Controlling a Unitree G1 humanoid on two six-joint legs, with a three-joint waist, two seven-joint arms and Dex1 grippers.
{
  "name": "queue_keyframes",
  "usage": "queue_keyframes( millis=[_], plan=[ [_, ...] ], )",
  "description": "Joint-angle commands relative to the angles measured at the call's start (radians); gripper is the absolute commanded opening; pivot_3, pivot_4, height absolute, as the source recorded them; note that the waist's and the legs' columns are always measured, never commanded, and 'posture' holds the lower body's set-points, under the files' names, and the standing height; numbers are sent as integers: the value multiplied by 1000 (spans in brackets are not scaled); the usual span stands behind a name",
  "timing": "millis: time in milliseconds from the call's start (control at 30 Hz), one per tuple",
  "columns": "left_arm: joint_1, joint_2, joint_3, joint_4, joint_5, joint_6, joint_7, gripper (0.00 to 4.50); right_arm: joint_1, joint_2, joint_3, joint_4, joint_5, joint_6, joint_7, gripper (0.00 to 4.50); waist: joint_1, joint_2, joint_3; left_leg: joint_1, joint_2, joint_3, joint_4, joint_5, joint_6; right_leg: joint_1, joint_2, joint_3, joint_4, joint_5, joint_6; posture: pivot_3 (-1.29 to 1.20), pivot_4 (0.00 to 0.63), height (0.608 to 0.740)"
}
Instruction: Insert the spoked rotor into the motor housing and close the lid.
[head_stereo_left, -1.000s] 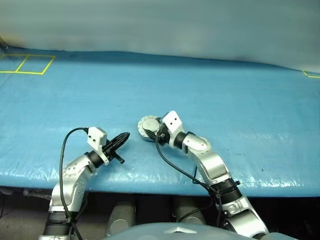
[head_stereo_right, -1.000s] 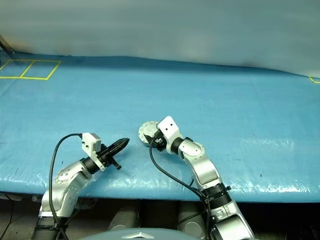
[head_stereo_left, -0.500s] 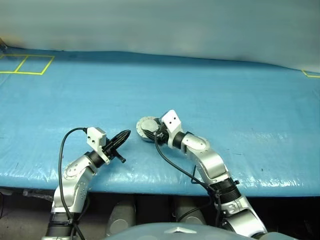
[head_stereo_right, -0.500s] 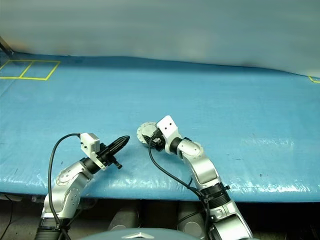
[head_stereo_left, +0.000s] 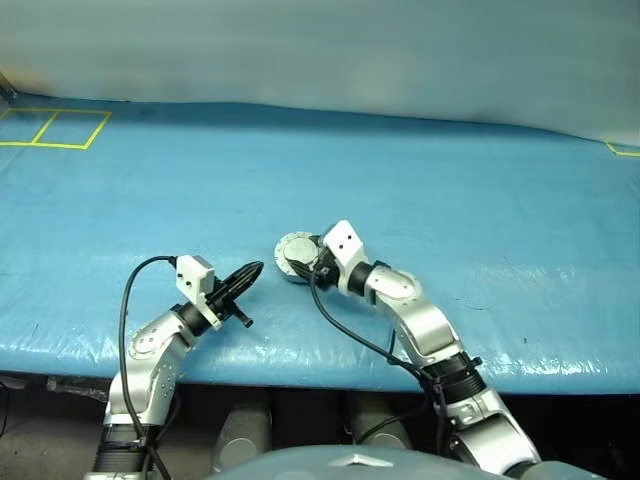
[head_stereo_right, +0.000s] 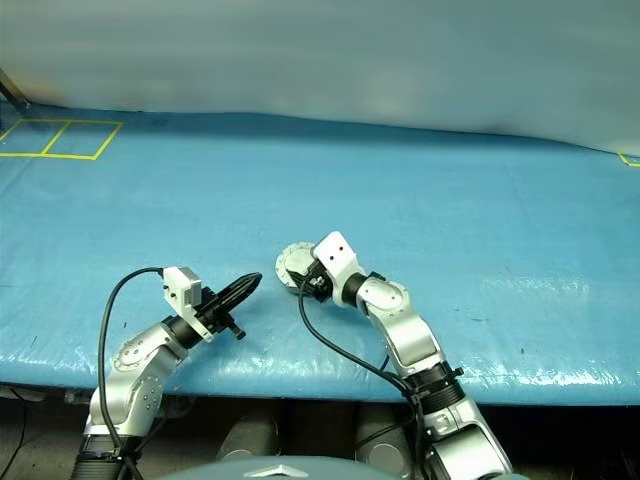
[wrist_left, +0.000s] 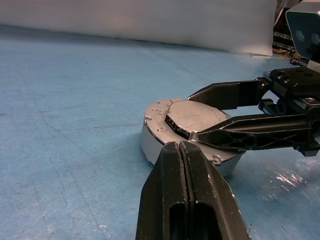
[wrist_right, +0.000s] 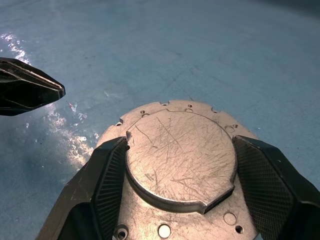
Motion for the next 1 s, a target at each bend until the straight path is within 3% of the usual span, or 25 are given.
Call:
queue_keyframes(
  millis=[33,467,800,1000],
  plan=[
    [-12,-7,-7,-5,-25,-7,-13,0,-25,-17,-4,27,-8,-15,17,3019,0,0,0,0,0,0,0,0,0,0,0,0,0,0,0,0,150,740],
    [-46,-28,-24,11,-35,31,1,0,-24,-23,30,113,-39,-49,28,3019,-1,0,-1,1,0,0,0,0,0,1,0,0,0,0,0,0,150,740],
    [-177,-59,-77,187,21,38,17,0,-21,-27,26,93,-43,-50,14,3019,-3,1,-2,2,0,0,0,0,0,2,0,0,0,0,0,0,150,740],
    [-175,-55,-76,227,52,27,35,0,-7,-30,15,72,-39,-46,-4,3019,0,3,-5,2,0,0,1,0,0,2,0,0,0,0,0,0,150,740]
  ],
)
